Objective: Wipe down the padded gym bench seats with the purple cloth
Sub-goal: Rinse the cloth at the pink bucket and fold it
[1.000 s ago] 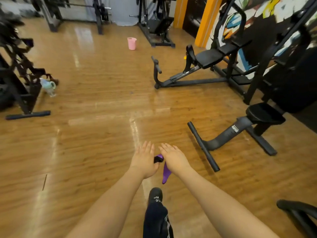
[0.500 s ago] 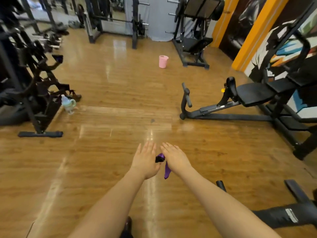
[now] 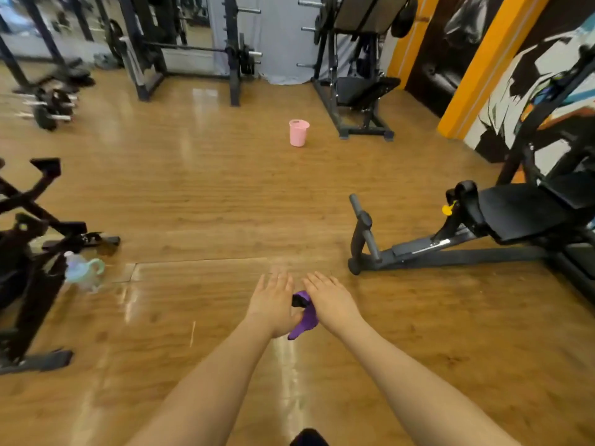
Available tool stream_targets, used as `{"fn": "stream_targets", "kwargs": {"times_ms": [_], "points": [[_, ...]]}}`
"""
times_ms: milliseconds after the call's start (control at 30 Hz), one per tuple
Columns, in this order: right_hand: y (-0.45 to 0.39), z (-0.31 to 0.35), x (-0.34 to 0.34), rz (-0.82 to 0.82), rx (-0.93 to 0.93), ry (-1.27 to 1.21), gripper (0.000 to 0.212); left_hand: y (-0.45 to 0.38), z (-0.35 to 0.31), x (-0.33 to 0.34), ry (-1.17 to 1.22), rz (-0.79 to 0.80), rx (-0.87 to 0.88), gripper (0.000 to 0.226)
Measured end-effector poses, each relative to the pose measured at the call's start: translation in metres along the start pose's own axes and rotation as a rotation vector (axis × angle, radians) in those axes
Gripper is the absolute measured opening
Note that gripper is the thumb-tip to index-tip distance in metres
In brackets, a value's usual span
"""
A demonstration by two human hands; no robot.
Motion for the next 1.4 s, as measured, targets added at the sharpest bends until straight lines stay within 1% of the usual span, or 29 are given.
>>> {"fn": "stream_targets", "kwargs": {"times_ms": [133, 233, 333, 400, 533, 667, 800, 900, 1033, 1067, 1167, 1200, 1300, 1400], "points": [[-0.120, -0.057, 0.017, 0.008, 0.017, 0.001, 0.055, -0.128, 0.035, -0.006, -0.045, -0.001, 0.040, 0.082], [-0.220, -0.106, 0.027, 0.016, 0.016, -0.023, 0.056, -0.232, 0.071, -0.006, -0.050, -0.005, 0.004, 0.081], [-0.317, -0.154, 0.028, 0.052, 0.011, -0.054, 0.060, -0.327, 0.103, -0.012, -0.074, 0.039, -0.020, 0.081], [-0.382, -0.183, 0.018, 0.037, -0.005, -0.047, 0.057, -0.393, 0.122, -0.032, -0.074, 0.016, -0.028, 0.079], [-0.502, -0.234, -0.001, 0.008, -0.019, -0.050, 0.052, -0.520, 0.156, -0.075, -0.012, -0.087, -0.058, 0.078], [-0.625, -0.293, 0.001, 0.002, -0.004, -0.052, 0.056, -0.647, 0.201, -0.076, 0.055, -0.096, -0.130, 0.076], [-0.747, -0.374, 0.015, -0.006, 0.084, -0.055, 0.057, -0.794, 0.226, -0.070, 0.059, -0.069, -0.071, 0.073], [-0.828, -0.441, 0.020, 0.004, 0.173, -0.078, 0.057, -0.906, 0.231, -0.071, 0.011, -0.036, 0.023, 0.070], [-0.924, -0.530, 0.009, 0.017, 0.229, -0.075, 0.055, -1.042, 0.227, -0.096, -0.007, -0.047, 0.119, 0.068], [-0.934, -0.538, 0.006, 0.033, 0.220, -0.066, 0.056, -1.054, 0.224, -0.101, -0.019, -0.040, 0.141, 0.067], [-1.011, -0.598, 0.004, 0.022, 0.240, -0.072, 0.069, -1.149, 0.224, -0.107, -0.055, -0.040, 0.229, 0.066], [-1.038, -0.617, 0.004, 0.012, 0.245, -0.077, 0.071, -1.182, 0.228, -0.109, -0.056, -0.041, 0.232, 0.067], [-1.128, -0.668, 0.017, -0.019, 0.186, -0.032, 0.062, -1.285, 0.243, -0.108, -0.076, -0.057, 0.230, 0.069], [-1.225, -0.725, 0.033, -0.037, 0.175, -0.045, 0.057, -1.392, 0.265, -0.108, -0.085, -0.057, 0.188, 0.069]]}}
Point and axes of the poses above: each hand's wrist, its own y-axis away from the middle knuckle, its own x-axis out of the palm, z = x × y, the point moved 10 cm from there along -y, towards the middle knuckle, and after that the axes turned 10 degrees about -z, right-handed, at the moved point
